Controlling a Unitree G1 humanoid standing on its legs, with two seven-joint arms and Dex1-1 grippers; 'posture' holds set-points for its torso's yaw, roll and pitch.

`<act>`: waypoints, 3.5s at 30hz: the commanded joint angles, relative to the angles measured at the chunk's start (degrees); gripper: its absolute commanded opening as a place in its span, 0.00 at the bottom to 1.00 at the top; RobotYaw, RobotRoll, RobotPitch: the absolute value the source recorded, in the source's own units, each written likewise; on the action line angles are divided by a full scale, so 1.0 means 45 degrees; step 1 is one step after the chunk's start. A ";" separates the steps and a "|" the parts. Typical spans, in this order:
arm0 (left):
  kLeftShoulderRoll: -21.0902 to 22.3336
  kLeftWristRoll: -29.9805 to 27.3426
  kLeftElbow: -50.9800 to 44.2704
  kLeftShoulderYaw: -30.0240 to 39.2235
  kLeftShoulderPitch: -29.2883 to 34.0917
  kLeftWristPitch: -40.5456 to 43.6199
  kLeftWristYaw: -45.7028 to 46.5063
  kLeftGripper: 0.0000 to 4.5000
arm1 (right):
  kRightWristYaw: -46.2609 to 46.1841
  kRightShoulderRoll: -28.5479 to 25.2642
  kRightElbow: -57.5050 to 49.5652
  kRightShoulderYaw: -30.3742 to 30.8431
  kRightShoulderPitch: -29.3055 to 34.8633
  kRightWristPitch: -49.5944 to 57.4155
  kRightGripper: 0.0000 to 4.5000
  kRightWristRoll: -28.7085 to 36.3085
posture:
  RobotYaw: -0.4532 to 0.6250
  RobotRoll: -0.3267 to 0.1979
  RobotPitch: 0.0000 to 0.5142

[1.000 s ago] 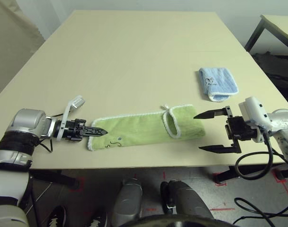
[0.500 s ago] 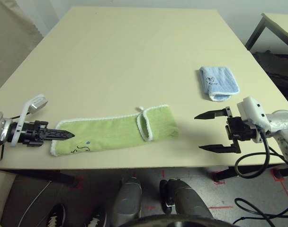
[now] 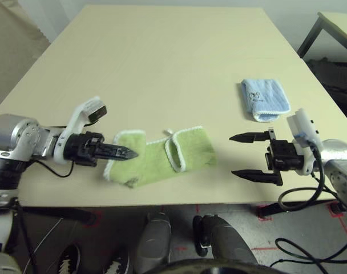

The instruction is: Fold the towel and set it aside.

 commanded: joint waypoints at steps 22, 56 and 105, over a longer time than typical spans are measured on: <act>-0.6861 -0.2681 0.0680 0.2217 -0.0248 -0.0020 0.9115 0.06 | -0.0286 0.0138 -0.0440 0.0206 0.0634 -0.0723 1.00 -0.0539 | 0.47 0.62 0.26; -0.3803 0.4014 -0.7825 -0.0265 0.5269 -1.0977 0.3913 0.47 | -0.2427 0.2605 0.0554 0.2590 -0.2080 0.1170 0.32 -0.0853 | 0.51 0.62 0.28; -0.3751 0.8852 -0.2425 -0.0154 0.6322 -1.7763 0.3177 0.01 | -0.4495 0.5155 0.7082 0.2952 -0.4394 -0.0932 0.00 -0.4666 | 0.54 0.62 0.26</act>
